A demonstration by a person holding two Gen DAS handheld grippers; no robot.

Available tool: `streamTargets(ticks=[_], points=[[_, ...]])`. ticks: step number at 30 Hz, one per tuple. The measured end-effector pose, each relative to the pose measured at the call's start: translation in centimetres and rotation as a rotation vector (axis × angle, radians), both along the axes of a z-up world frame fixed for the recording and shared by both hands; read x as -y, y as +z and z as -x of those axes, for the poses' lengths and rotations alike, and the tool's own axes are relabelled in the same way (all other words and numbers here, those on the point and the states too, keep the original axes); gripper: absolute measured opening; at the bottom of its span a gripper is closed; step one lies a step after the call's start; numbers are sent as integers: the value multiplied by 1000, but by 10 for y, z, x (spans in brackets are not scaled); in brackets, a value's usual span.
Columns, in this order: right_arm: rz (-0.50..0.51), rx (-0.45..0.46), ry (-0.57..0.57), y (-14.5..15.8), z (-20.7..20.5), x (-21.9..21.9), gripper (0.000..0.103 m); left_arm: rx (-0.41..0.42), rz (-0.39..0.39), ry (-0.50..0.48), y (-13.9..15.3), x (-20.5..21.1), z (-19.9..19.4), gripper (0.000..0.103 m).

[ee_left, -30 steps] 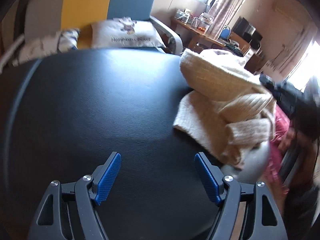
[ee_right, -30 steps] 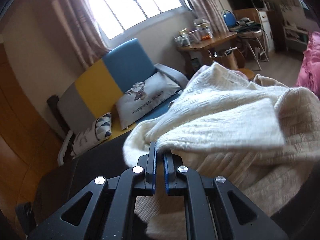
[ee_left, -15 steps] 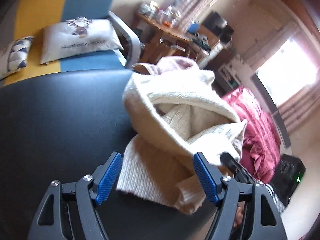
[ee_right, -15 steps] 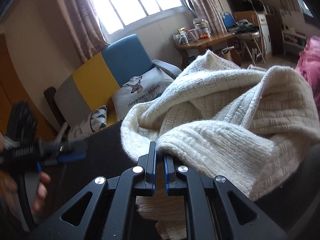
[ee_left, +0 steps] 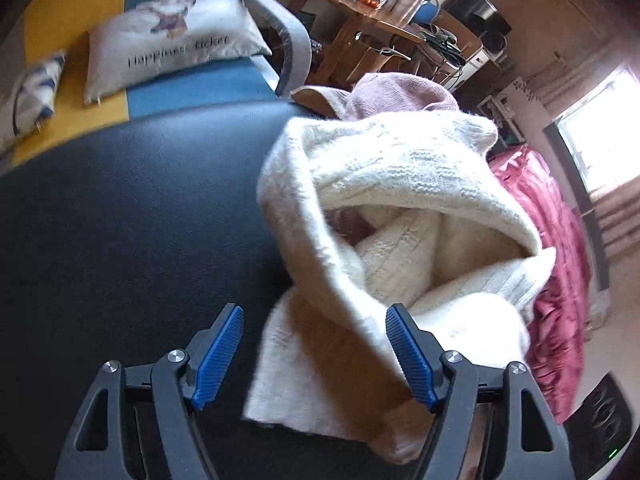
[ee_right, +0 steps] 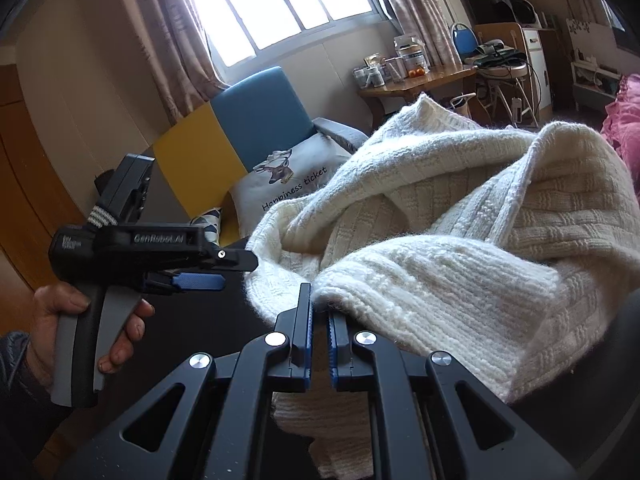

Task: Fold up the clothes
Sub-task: 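Close the left gripper on the sweater edge while the right gripper holds its grip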

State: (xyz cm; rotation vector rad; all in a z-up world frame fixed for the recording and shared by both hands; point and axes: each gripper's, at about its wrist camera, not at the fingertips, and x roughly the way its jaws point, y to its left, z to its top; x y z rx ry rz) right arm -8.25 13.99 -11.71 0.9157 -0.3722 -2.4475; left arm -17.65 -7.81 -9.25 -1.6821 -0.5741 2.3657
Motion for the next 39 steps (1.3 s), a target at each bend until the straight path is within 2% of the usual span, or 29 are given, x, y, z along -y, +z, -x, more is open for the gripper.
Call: streamTargets(ticks=[1,3,8,10,12,13,14,18,23,30,35,38,39], points=[[-13,-7,0,0,-1,2,6,8,3,0,-1,-2,0,73],[-35,-17,1,0,-3,5,6,21,18,-5,-3,-8,2,65],[-58,-18,-1,-2,-3,4,6,44,75,-31,-9,-24,1,37],[-63,-17,-3,-2,-3,4,6,40,84,-29,-9,-27,0,30],[-70,-21,-5,-1,-2,4,7,35,98,-31,-8,-31,-1,21],[-72,-21,-6,-2,-3,5,7,33,103,-36,-9,-32,-3,12],[-74,-23,-7,-1,-3,5,7,28,110,-41,-8,-33,-4,9],[-89,-24,-4,-3,-5,7,8,-4,132,-39,-7,-35,-13,6],[-88,-18,20,-5,-9,9,8,-29,120,-29,-5,-27,-23,5],[73,114,106,-7,-20,-24,14,-182,185,-21,39,7,-44,4],[56,126,-28,-3,-28,-67,14,-237,245,-8,54,37,-53,4],[93,142,-160,-2,-7,-94,15,-247,259,-18,53,42,-58,4],[118,149,-174,-2,1,-98,23,-247,259,-21,52,41,-61,4]])
